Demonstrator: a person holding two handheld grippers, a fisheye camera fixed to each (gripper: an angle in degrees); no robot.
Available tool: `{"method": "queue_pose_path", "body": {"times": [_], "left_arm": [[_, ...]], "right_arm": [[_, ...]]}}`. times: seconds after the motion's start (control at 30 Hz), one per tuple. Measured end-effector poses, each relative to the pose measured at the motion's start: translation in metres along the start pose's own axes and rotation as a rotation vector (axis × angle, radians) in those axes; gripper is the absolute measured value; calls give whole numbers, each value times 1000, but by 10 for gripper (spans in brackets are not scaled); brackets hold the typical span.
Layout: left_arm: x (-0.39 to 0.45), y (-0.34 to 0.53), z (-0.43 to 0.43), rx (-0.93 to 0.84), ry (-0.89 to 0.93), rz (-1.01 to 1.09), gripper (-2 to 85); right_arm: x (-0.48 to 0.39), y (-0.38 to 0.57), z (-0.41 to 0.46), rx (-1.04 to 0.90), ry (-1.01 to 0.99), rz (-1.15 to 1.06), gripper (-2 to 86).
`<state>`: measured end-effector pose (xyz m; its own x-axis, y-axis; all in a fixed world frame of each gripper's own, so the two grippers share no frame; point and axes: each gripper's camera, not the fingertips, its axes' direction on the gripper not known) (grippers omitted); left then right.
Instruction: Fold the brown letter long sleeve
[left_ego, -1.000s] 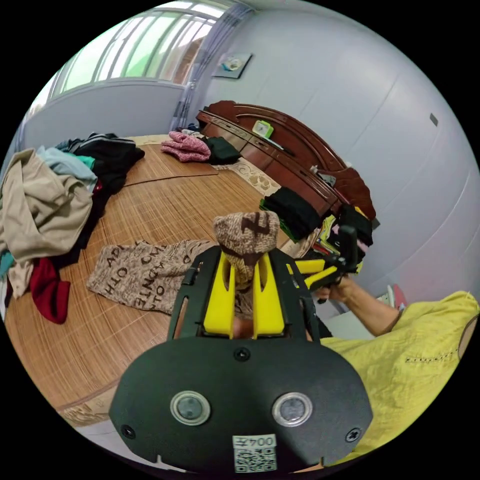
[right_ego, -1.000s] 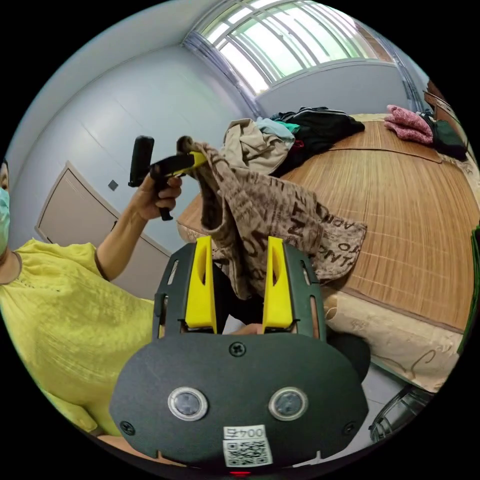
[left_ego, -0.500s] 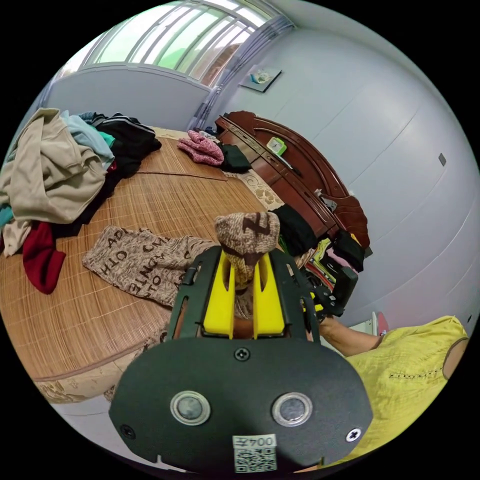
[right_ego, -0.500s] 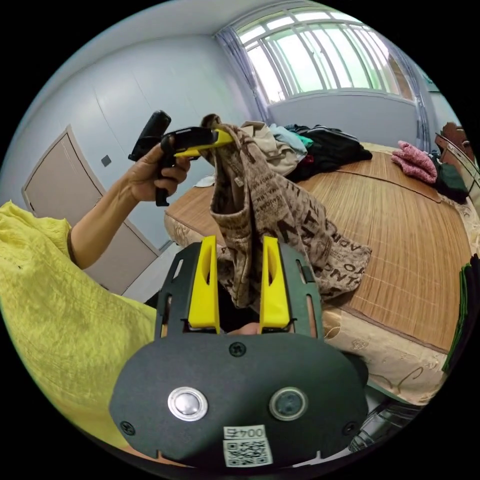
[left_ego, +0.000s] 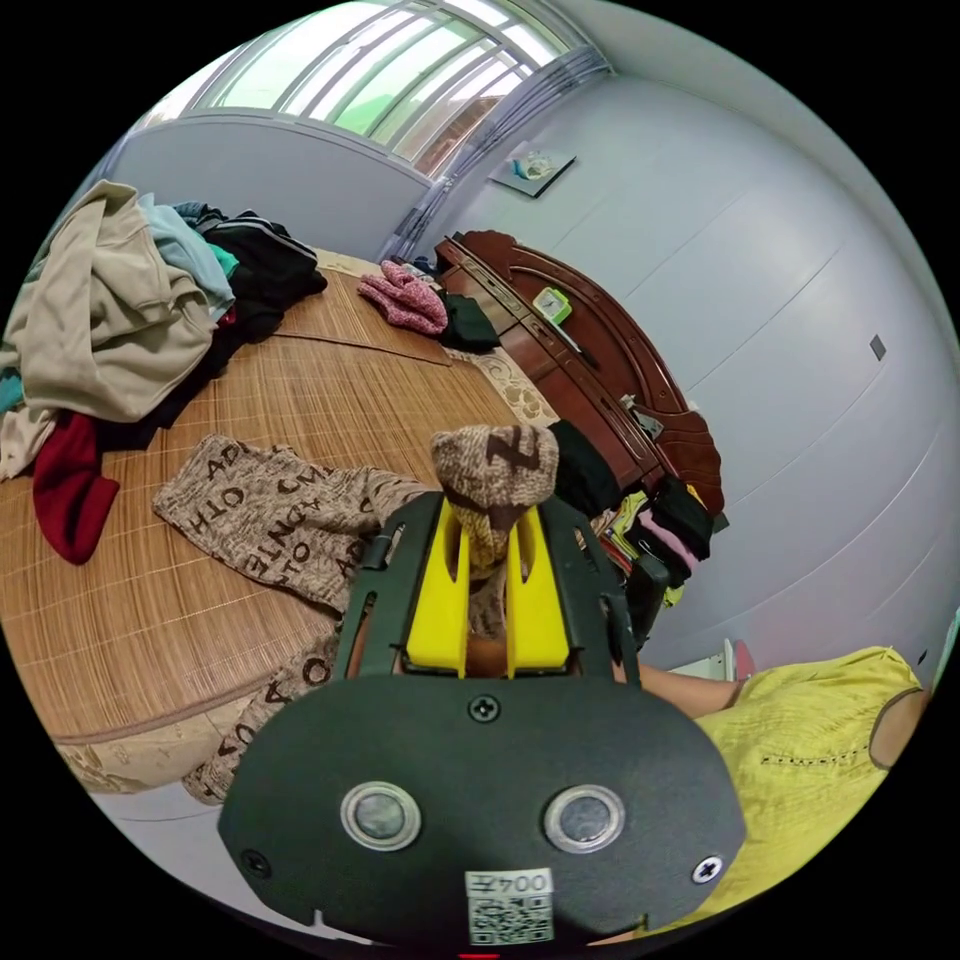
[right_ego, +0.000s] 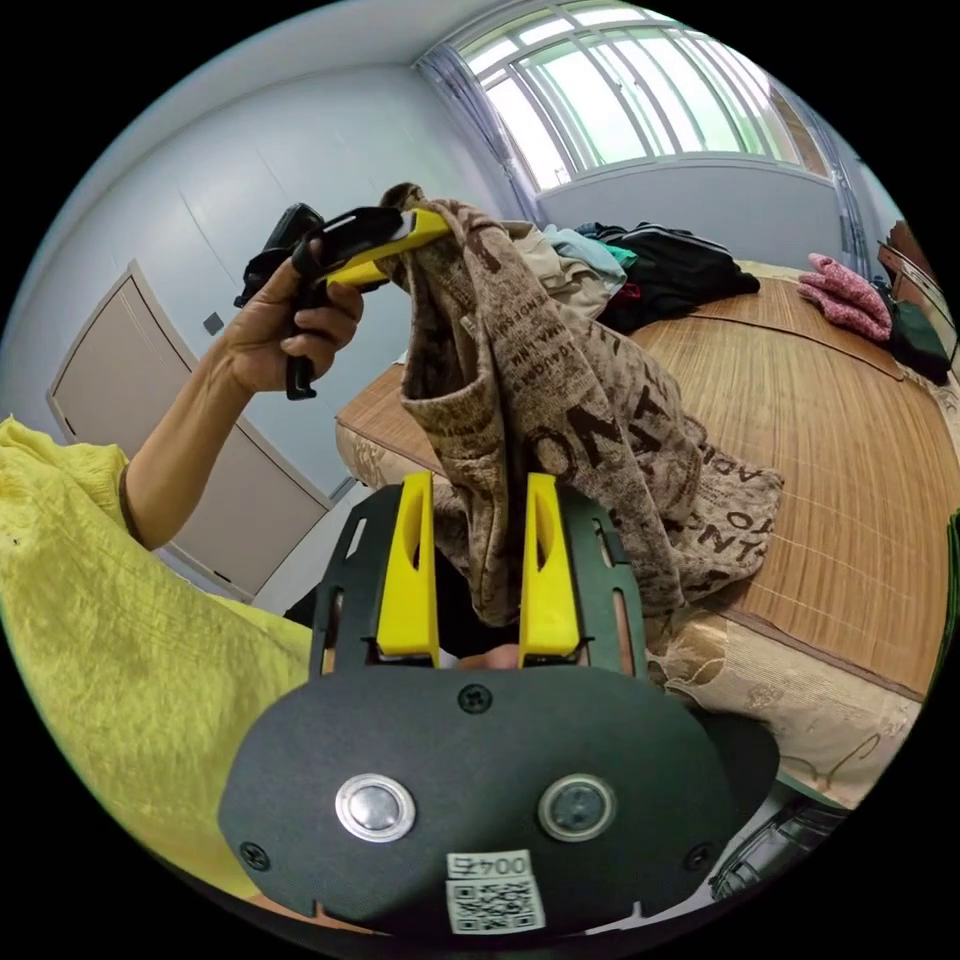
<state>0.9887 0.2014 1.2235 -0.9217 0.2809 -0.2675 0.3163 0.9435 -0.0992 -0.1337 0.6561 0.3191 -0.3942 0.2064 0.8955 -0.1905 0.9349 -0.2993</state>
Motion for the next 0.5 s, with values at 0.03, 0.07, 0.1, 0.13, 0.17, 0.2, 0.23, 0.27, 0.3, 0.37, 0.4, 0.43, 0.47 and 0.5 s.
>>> {"method": "queue_pose_path", "body": {"times": [0.03, 0.07, 0.1, 0.13, 0.17, 0.2, 0.23, 0.27, 0.3, 0.37, 0.4, 0.43, 0.47, 0.5], "left_arm": [[-2, 1, 1, 1, 1, -6, 21], [-3, 2, 1, 3, -1, -10, 21], [-6, 4, 1, 13, -6, -20, 22], [-10, 6, 0, 27, -10, -34, 23], [-13, 8, -1, 34, -11, -45, 23], [-20, 11, -2, 47, -10, -74, 25], [-27, 14, -4, 65, -7, -110, 27], [-32, 17, -5, 75, -3, -130, 28], [-40, 21, -6, 95, 8, -170, 30], [-51, 29, -9, 124, 29, -225, 33], [-55, 35, -10, 144, 43, -251, 36], [-58, 40, -11, 165, 53, -270, 39], [-58, 42, -11, 172, 57, -276, 40], [-58, 46, -11, 181, 61, -283, 42]], "right_arm": [[-2, -2, 2, -1, -10, 4, 109], [-4, -5, 3, 3, -6, 12, 85], [-6, -6, 3, 5, 0, 20, 67], [-7, -9, 2, 4, 19, 42, 33], [-8, -12, 0, 3, 40, 60, 28], [-8, -14, -1, 4, 40, 64, 26], [-8, -18, -4, 0, 23, 69, 27], [-9, -21, -6, -7, 22, 82, 29], [-9, -23, -6, -9, 33, 96, 32], [-15, -29, -9, -12, 69, 104, 48], [-16, -30, -9, -9, 71, 104, 56], [-17, -33, -9, -10, 54, 116, 71], [-16, -34, -8, -16, 26, 119, 69], [-16, -35, -7, -19, 15, 118, 69]]}}
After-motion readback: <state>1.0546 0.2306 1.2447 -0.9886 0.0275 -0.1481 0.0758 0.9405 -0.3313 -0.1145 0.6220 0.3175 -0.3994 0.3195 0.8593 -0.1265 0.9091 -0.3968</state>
